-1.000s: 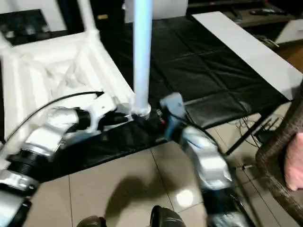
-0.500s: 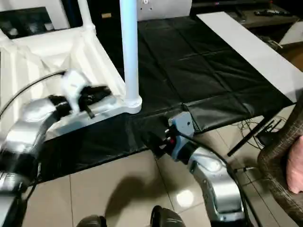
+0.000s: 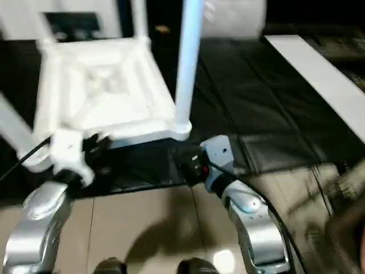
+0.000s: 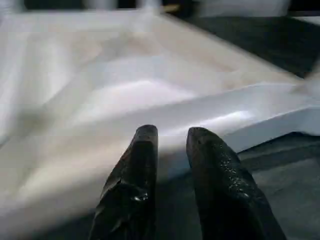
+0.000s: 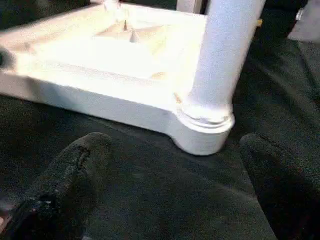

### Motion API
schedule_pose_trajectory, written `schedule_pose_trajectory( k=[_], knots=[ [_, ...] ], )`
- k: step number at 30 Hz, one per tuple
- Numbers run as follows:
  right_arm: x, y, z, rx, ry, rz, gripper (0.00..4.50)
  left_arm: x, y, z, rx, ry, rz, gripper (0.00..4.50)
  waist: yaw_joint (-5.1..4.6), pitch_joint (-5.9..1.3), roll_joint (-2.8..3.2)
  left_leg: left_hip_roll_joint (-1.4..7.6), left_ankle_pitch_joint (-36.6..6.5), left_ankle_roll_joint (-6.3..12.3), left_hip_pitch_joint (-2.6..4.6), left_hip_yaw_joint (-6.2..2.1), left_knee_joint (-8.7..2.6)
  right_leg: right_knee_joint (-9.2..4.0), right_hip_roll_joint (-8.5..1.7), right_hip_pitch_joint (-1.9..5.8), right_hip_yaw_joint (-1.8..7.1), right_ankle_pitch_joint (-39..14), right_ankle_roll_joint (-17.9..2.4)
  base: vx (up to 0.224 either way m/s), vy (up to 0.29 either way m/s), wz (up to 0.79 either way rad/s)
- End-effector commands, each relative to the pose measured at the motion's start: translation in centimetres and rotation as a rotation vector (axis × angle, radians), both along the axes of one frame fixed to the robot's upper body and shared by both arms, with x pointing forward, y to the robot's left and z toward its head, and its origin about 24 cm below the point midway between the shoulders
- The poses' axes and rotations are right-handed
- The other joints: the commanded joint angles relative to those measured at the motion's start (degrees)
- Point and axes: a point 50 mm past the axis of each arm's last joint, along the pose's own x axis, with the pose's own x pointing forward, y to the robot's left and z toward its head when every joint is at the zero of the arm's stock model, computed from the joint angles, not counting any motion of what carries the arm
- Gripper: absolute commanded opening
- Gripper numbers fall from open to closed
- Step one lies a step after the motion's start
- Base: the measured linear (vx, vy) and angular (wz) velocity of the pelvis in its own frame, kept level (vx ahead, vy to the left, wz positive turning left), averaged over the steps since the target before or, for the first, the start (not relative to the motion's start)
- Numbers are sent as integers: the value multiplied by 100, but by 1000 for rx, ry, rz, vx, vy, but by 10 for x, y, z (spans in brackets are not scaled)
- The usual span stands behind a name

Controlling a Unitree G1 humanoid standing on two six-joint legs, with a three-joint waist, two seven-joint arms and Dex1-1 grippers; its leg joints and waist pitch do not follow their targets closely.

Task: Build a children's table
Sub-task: Rotate leg to tighten

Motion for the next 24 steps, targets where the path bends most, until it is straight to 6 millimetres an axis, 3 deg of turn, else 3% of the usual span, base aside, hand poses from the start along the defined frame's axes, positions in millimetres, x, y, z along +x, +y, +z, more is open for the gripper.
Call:
schedule_pose_trajectory(
  k=[1,2,3,4,5,6,7,8,9,10,11,12,13,14,15,16,17,18,19,20,21,22,23,24],
  knots=[
    [-5,-8,-3,27,75,-13,450,-7,-7,2,0,3,-31,110,-8,-107,-139,-594,-1128,734,133,796,693,-1535,-652,-1,743,-5165,-533,18,-193,28],
    [-7,-8,-3,30,73,-1,450,-10,-9,3,-2,1,-39,110,237,-250,-238,-582,-760,781,-30,747,148,-1284,-683,477,1098,-4510,1584,50,-176,20],
    [-8,-8,-2,35,73,6,450,-11,-9,3,-3,-4,-43,110,298,-266,-192,-522,-697,907,111,721,-45,-1297,-709,468,1186,-4054,1994,50,-176,20],
    [-10,-7,-3,43,74,18,450,-13,-9,4,-6,-6,-43,110,299,-316,-155,-433,-595,1048,198,664,-226,-1285,-669,502,1165,-3456,2139,-21,-182,43],
    [-12,-7,-3,47,73,23,450,-15,-10,4,-7,-6,-36,110,246,-412,20,-14,-209,1314,411,444,-493,-1161,-399,389,914,-1809,2020,-37,-130,28],
    [-13,-7,-4,34,58,22,450,-16,-10,5,-6,-9,-26,110,167,-450,85,697,136,1708,556,186,-616,-1016,-609,259,766,-804,1338,-37,-130,28],
    [-13,-8,-4,33,57,19,450,-16,-10,5,-7,-9,-23,110,156,-442,108,877,75,1840,526,152,-655,-911,-771,264,798,-556,925,-39,-60,11],
    [-14,-8,-5,32,54,13,450,-17,-10,5,-10,-9,-15,110,150,-336,13,714,-489,1587,363,311,-652,-1014,-985,316,927,-1149,478,-52,-83,8],
    [-14,-8,-5,41,50,-12,450,-18,-11,7,-26,-14,3,110,204,-208,-98,-176,-873,953,338,738,-382,-1498,-783,349,854,-3541,1166,-52,-83,8],
    [-14,-8,-5,47,53,-18,450,-19,-11,7,-30,-13,7,110,248,-199,-101,-398,-853,802,436,858,-242,-1644,-648,277,823,-4569,1627,-55,-100,10],
    [-14,-8,-5,54,54,-26,450,-19,-11,7,-29,-15,7,110,215,-174,-124,-422,-1016,828,485,883,-284,-1816,-422,299,654,-5110,2164,-51,-73,-1],
    [-14,-8,-4,58,55,-34,450,-19,-12,8,-27,-16,5,110,120,-238,-87,-276,-1404,972,490,840,-406,-2099,-33,463,180,-4286,2763,-51,-73,-1],
    [-13,-9,-3,61,54,-40,450,-19,-12,8,-28,-17,4,110,97,-272,150,181,-1805,1069,750,658,-553,-2062,-73,455,-150,-3566,2709,0,0,0],
    [-13,-8,-3,62,53,-41,450,-19,-12,8,-29,-17,4,110,381,-207,317,1369,-3290,745,365,196,-1065,-136,-631,552,158,-1115,991,110,123,-10],
    [-13,-8,-2,63,51,-38,450,-19,-13,9,-25,-19,-9,110,268,-124,222,913,-4662,407,462,652,-1462,512,-323,455,206,-1260,340,110,123,-10],
    [-13,-8,-2,63,51,-38,450,-19,-13,9,-25,-19,-9,110,304,-125,135,847,-5043,388,489,708,-1381,539,-419,554,390,-1666,389,67,-13,-4],
    [-14,-7,-2,62,50,-35,450,-19,-13,9,-22,-18,-11,110,283,-96,-57,393,-4688,238,643,905,-810,-133,-569,398,893,-3977,615,49,-129,-15],
    [-15,-6,-3,60,49,-27,450,-20,-13,9,-22,-18,-11,110,353,-78,-357,-217,-1687,630,230,898,481,-1326,-1129,530,1333,-6316,1101,49,-129,-15],
    [-15,-6,-3,59,47,-26,450,-20,-13,9,-20,-18,-7,110,516,-100,-168,-112,-767,710,10,648,520,-1354,-1384,763,1751,-5949,582,91,-77,-8],
    [-15,-6,-3,58,46,-27,450,-20,-12,9,-18,-18,-4,110,532,-172,-178,-147,-611,688,-147,528,481,-1196,-1271,965,1694,-5216,301,115,-14,9],
    [-16,-6,-3,60,45,-31,450,-20,-11,10,-16,-19,-2,110,558,-211,-111,-144,-168,676,-177,489,149,-1074,-1032,1113,1382,-3682,-147,115,-14,9],
    [-16,-7,-3,59,46,-33,450,-20,-11,10,-15,-18,0,110,513,-244,-97,-145,54,731,-127,521,-24,-1036,-856,1127,1223,-2928,-342,114,27,10],
    [-16,-7,-4,59,45,-36,450,-20,-9,11,-11,-20,5,110,422,-330,113,-57,423,787,54,552,-396,-988,-590,1097,867,-1953,-533,144,52,8],
    [-16,-7,-4,59,45,-36,450,-20,-9,11,-11,-20,5,110,246,-327,258,133,135,1079,332,258,-680,-713,-225,870,610,-1349,-373,144,52,8]
  ],
)
